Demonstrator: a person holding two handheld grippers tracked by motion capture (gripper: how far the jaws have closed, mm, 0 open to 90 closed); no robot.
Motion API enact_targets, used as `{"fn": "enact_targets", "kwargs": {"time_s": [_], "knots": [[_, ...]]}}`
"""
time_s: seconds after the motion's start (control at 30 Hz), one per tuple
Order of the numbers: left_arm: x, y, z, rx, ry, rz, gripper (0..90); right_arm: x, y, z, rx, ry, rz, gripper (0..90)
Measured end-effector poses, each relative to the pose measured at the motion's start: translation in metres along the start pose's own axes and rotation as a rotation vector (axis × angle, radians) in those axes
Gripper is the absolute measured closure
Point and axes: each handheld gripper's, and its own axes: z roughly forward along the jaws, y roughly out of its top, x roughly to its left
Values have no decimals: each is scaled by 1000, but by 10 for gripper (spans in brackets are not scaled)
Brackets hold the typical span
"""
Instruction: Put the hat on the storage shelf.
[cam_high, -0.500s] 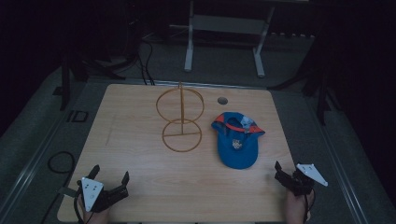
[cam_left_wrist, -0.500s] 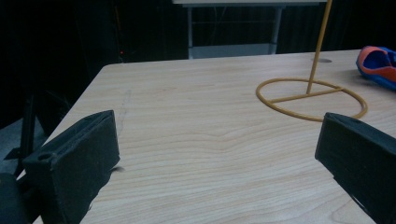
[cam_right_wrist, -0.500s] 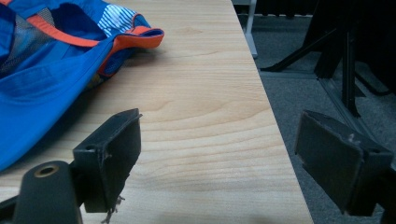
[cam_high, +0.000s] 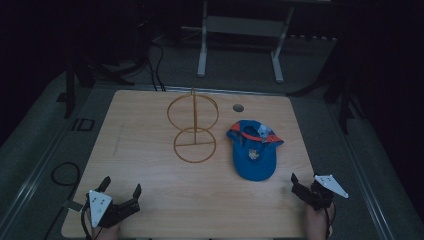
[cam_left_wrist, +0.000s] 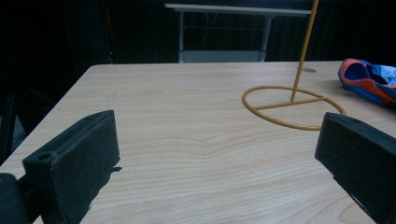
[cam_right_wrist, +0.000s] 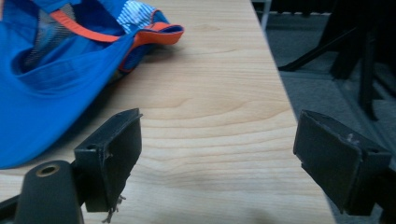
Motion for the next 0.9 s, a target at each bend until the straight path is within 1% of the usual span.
{"fn": "enact_targets", "kwargs": {"time_s": [0.07, 0.1, 0.13, 0.2, 0.23, 0.33, 0.37, 0.4, 0.43, 0.47, 0.53, 0.6, 0.73, 0.77, 0.83, 0.87, 0.9], "knots": [[0, -1, 1, 13, 11, 6, 0, 1, 2, 1, 12, 1, -16, 150], [0, -1, 2, 21, 10, 5, 0, 1, 3, 2, 13, 0, -20, 151], [0, -1, 2, 28, 6, 5, 1, 2, 5, 2, 17, 9, -17, 150], [-1, -2, 3, 32, 8, 9, 1, 1, 7, 4, 30, 41, -1, 151], [-2, -2, 3, 38, 7, 22, 1, 1, 9, 5, 37, 52, 1, 151], [-2, -2, 2, 30, 8, 17, 1, 2, 12, 8, 60, 61, -1, 151], [-2, -2, 2, 27, 11, 10, 1, 3, 14, 8, 59, 64, 3, 150], [-2, -2, 2, 27, 11, 10, 1, 3, 16, 8, 58, 68, 1, 150], [0, -2, 3, 29, 10, -1, 1, 4, 18, 8, 59, 73, -3, 150], [0, -2, 3, 30, 14, -3, 1, 4, 20, 8, 59, 74, -7, 147], [0, -3, 3, 34, 11, -1, 1, 5, 26, 8, 59, 81, -14, 138], [0, -3, 3, 36, 8, 6, 1, 6, 32, 8, 55, 78, -22, 133], [-1, -3, 3, 33, 8, 14, 1, 7, 45, 10, 48, 105, -20, 132], [-1, -2, 3, 33, 7, 12, 1, 7, 49, 11, 51, 125, -13, 129], [0, -2, 2, 36, 9, 11, 1, 9, 57, 12, 44, 147, -8, 129], [0, -2, 2, 36, 9, 11, 1, 11, 61, 13, 49, 153, -11, 125], [0, -2, 2, 38, 10, 10, 1, 13, 65, 15, 48, 148, -22, 125]]}}
